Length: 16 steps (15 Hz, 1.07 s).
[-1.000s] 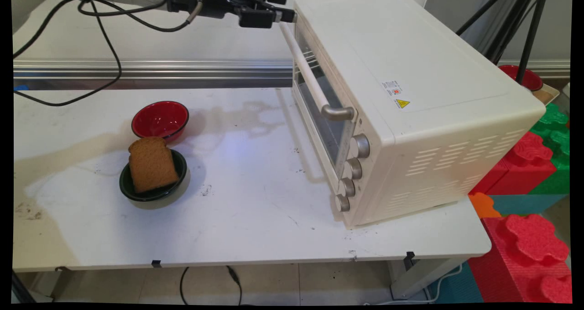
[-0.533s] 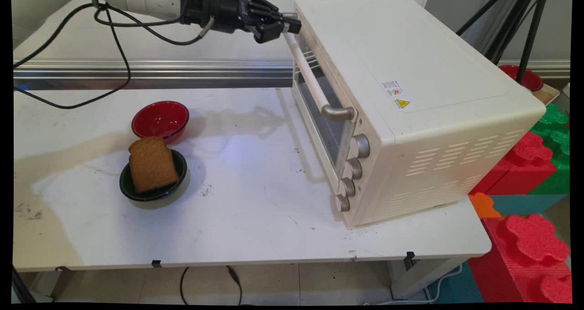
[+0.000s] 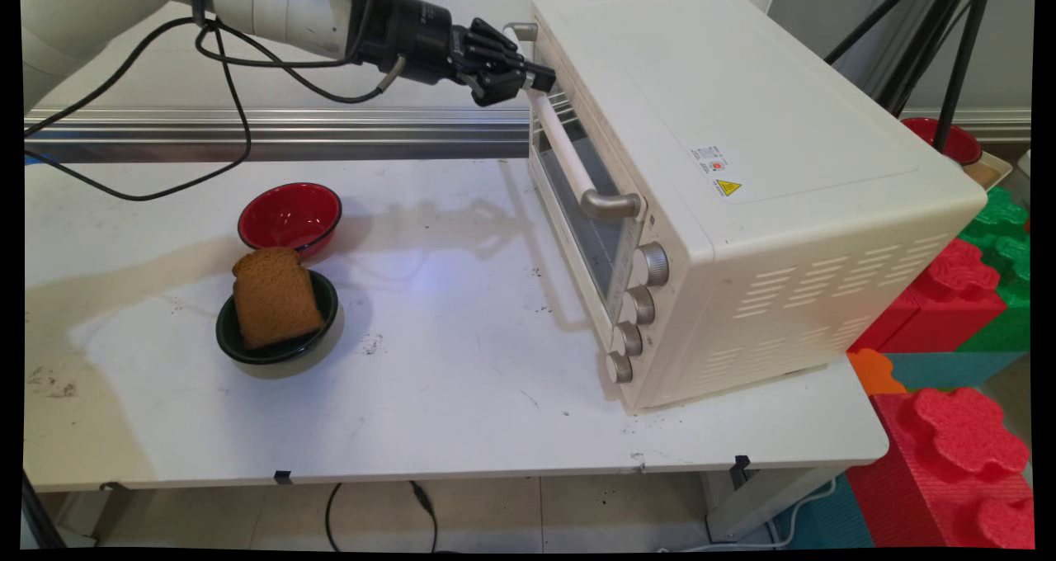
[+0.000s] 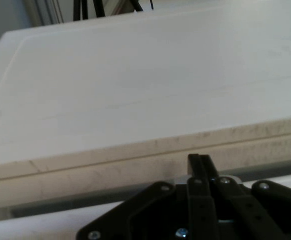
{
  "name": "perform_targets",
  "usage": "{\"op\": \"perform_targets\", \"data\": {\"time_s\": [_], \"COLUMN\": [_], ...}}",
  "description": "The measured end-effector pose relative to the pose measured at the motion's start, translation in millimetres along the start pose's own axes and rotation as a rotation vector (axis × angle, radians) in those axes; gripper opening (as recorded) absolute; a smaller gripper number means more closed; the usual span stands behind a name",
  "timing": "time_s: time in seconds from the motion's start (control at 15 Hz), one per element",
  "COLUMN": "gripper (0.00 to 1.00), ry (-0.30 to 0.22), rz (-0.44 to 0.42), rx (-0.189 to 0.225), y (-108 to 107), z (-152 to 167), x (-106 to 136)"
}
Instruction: Open the oven
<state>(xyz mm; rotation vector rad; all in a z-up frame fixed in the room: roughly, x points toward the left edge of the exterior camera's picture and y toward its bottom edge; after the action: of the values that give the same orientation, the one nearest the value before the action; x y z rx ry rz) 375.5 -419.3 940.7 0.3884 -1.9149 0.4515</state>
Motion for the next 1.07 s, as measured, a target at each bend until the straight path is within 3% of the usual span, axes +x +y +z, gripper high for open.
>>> {"op": "perform_targets", "data": {"time_s": [0.47, 1.07], "gripper": [0.00, 0.00], "ry": [-0.055, -0.117], "rz": [0.010, 0.001], "rx": [-0.022, -0.043], "y": [0.2, 4.9], "z": [1.4, -21.9], "x": [-9.1, -34.0]}}
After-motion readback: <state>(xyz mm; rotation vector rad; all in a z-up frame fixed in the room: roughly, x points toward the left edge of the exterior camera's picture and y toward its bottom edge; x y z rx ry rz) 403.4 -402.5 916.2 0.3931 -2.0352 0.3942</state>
